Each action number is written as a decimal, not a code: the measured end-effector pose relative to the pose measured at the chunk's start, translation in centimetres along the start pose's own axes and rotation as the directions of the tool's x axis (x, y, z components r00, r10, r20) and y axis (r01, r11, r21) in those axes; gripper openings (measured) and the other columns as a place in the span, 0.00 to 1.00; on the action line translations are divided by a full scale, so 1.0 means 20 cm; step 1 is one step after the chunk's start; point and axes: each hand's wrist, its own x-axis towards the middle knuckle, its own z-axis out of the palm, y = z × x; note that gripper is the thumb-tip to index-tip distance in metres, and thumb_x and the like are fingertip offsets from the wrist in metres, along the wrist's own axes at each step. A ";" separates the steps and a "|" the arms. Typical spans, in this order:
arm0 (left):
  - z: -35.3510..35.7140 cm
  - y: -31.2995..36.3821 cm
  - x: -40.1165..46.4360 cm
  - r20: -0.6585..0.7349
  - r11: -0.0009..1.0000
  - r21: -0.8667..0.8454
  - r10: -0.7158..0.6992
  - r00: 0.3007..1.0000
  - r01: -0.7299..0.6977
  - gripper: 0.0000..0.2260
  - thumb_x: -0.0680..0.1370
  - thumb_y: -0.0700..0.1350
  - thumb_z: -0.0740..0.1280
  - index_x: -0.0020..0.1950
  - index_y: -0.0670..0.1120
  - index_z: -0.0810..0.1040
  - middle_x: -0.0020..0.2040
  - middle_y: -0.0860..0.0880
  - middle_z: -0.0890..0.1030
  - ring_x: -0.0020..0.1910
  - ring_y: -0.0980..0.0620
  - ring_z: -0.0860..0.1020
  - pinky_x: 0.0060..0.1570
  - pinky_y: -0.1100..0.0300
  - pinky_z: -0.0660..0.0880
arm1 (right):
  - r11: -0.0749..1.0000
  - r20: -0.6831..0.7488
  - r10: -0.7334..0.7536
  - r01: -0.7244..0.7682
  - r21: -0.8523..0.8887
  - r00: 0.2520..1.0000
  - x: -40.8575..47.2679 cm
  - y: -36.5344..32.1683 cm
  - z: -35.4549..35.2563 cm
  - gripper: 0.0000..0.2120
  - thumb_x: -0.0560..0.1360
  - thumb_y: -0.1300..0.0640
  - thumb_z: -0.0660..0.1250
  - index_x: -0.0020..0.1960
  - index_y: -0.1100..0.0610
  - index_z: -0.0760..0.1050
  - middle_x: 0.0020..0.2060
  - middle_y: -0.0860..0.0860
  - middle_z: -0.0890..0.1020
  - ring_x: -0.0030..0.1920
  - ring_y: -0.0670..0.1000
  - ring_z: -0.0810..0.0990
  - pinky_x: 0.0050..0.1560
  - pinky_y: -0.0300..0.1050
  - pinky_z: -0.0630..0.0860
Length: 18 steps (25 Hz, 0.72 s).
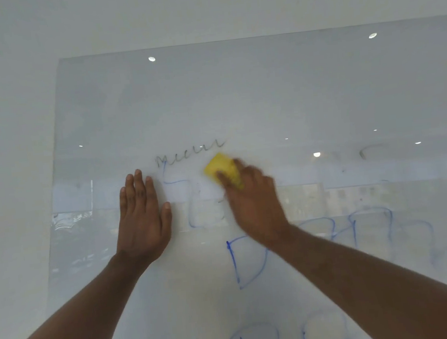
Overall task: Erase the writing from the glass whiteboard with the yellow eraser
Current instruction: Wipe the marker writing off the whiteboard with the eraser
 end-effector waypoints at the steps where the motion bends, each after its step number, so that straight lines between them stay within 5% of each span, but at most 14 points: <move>1: 0.00 -0.04 -0.02 0.006 1.000 0.000 -0.010 1.000 0.010 0.31 0.84 0.51 0.50 0.81 0.31 0.56 0.83 0.32 0.53 0.83 0.34 0.50 0.82 0.36 0.52 | 0.982 0.040 -0.187 0.187 0.018 0.981 -0.06 -0.07 0.03 0.27 0.74 0.59 0.69 0.72 0.49 0.71 0.71 0.61 0.73 0.58 0.64 0.78 0.51 0.54 0.73; 4: 0.00 -0.11 -0.07 0.041 1.000 -0.008 -0.025 0.999 0.025 0.31 0.84 0.51 0.49 0.81 0.31 0.57 0.82 0.31 0.54 0.83 0.33 0.51 0.80 0.34 0.54 | 0.848 0.153 -0.529 0.524 0.073 0.835 -0.15 -0.15 0.06 0.24 0.78 0.57 0.63 0.74 0.48 0.68 0.74 0.59 0.70 0.62 0.62 0.76 0.54 0.54 0.71; 6: 0.00 -0.14 -0.09 0.058 1.000 -0.023 -0.016 0.998 0.018 0.31 0.84 0.51 0.49 0.81 0.31 0.56 0.83 0.32 0.54 0.83 0.33 0.51 0.80 0.33 0.54 | 0.851 0.138 -0.522 0.525 0.021 0.842 -0.03 -0.08 0.05 0.24 0.77 0.58 0.62 0.72 0.47 0.72 0.73 0.58 0.73 0.62 0.61 0.78 0.53 0.53 0.74; 9: 0.02 -0.16 -0.11 0.052 0.999 -0.035 -0.005 0.999 0.007 0.31 0.84 0.50 0.49 0.81 0.32 0.55 0.83 0.33 0.53 0.83 0.34 0.51 0.81 0.35 0.52 | 0.992 0.067 -0.068 0.074 -0.103 0.995 0.27 0.06 0.03 0.25 0.76 0.58 0.65 0.72 0.49 0.72 0.73 0.58 0.72 0.61 0.62 0.77 0.53 0.54 0.73; 11: 0.02 -0.17 -0.11 0.055 0.999 -0.041 0.002 0.998 0.000 0.30 0.84 0.50 0.49 0.82 0.32 0.54 0.84 0.34 0.52 0.84 0.35 0.50 0.81 0.36 0.52 | 0.949 0.011 0.302 -0.299 -0.101 0.953 0.42 0.07 0.03 0.25 0.79 0.58 0.61 0.75 0.49 0.67 0.76 0.57 0.67 0.64 0.63 0.73 0.55 0.55 0.69; 13: 0.03 -0.18 -0.11 0.047 0.999 -0.025 0.024 0.999 -0.023 0.30 0.85 0.50 0.49 0.81 0.32 0.55 0.83 0.34 0.53 0.84 0.35 0.51 0.81 0.35 0.54 | 0.917 -0.019 0.393 -0.393 -0.066 0.919 0.48 -0.04 0.04 0.25 0.78 0.59 0.60 0.75 0.50 0.68 0.75 0.58 0.68 0.63 0.63 0.74 0.55 0.55 0.69; 15: 0.04 -0.18 -0.12 0.016 1.000 -0.001 -0.006 1.000 0.006 0.30 0.84 0.50 0.51 0.81 0.31 0.58 0.83 0.33 0.56 0.83 0.34 0.54 0.80 0.34 0.55 | 0.999 -0.009 0.040 -0.041 -0.032 0.999 0.42 -0.20 0.11 0.26 0.74 0.61 0.63 0.72 0.50 0.72 0.73 0.60 0.72 0.60 0.63 0.76 0.53 0.55 0.71; 17: 0.05 -0.17 -0.14 -0.020 0.993 0.001 -0.116 0.993 0.116 0.31 0.84 0.51 0.51 0.80 0.31 0.59 0.82 0.32 0.57 0.83 0.33 0.55 0.80 0.33 0.54 | 0.911 0.055 -0.411 0.411 0.009 0.910 0.31 -0.33 0.16 0.25 0.74 0.60 0.64 0.71 0.50 0.72 0.73 0.59 0.72 0.61 0.63 0.76 0.53 0.55 0.71; 18: 0.05 -0.17 -0.14 -0.032 0.987 -0.004 -0.161 0.986 0.161 0.31 0.84 0.51 0.51 0.80 0.31 0.59 0.82 0.32 0.58 0.82 0.33 0.56 0.80 0.33 0.54 | 0.855 0.095 -0.518 0.518 0.024 0.850 0.30 -0.35 0.17 0.24 0.76 0.59 0.63 0.72 0.50 0.71 0.73 0.58 0.71 0.61 0.62 0.76 0.53 0.54 0.70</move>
